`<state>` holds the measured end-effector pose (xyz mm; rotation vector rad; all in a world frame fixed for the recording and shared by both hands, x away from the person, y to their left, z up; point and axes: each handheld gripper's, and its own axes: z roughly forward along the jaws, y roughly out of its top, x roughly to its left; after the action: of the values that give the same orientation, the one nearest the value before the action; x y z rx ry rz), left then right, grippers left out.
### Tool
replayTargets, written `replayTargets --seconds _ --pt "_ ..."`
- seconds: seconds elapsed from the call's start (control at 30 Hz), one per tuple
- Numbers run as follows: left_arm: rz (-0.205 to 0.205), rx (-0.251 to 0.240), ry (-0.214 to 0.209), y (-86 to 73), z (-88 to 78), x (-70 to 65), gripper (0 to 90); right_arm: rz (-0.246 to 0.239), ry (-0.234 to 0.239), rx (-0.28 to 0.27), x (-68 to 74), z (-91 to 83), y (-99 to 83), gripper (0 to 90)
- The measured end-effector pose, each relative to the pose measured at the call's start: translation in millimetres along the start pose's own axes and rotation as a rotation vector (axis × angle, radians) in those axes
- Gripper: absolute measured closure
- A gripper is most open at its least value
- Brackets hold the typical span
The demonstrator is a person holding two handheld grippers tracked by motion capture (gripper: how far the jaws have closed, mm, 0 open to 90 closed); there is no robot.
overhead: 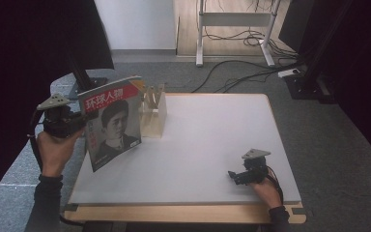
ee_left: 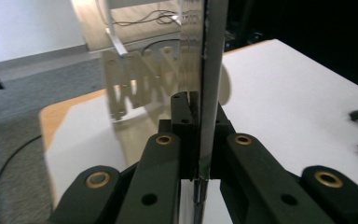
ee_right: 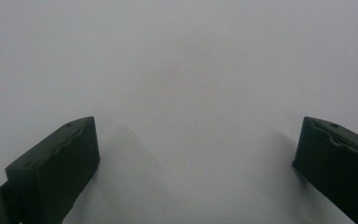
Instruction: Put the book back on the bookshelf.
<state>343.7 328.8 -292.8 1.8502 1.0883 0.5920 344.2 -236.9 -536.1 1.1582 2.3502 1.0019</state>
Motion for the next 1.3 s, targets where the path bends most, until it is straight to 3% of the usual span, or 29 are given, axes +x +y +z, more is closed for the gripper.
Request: replayTargets --seconds 0.2,0.6,0.83,0.9,1.07,1.3 --pt "-0.030 -0.007 0.042 1.1 8.4 10.8 87.2 0.000 0.001 0.000 -0.1 0.1 0.0 0.0" --pt "-0.040 -0.009 0.117 15.5 54.8 17.3 87.1 0.001 0.003 0.002 -0.1 -0.1 0.0 0.0" --pt "-0.057 -0.064 0.142 17.4 77.9 19.3 87.1 0.000 0.003 0.001 -0.3 0.0 0.0 0.0" --pt "-0.048 -0.083 0.127 14.3 83.8 18.9 87.0 0.000 0.003 0.000 -0.3 -0.1 -0.1 0.0" --pt "-0.029 -0.010 0.056 9.9 86.3 21.7 86.4 -0.004 0.003 0.001 -0.5 -0.1 -0.2 0.0" --pt "-0.001 0.212 0.012 15.6 75.6 23.4 84.7 0.000 0.001 0.000 -0.1 0.1 -0.1 0.0"
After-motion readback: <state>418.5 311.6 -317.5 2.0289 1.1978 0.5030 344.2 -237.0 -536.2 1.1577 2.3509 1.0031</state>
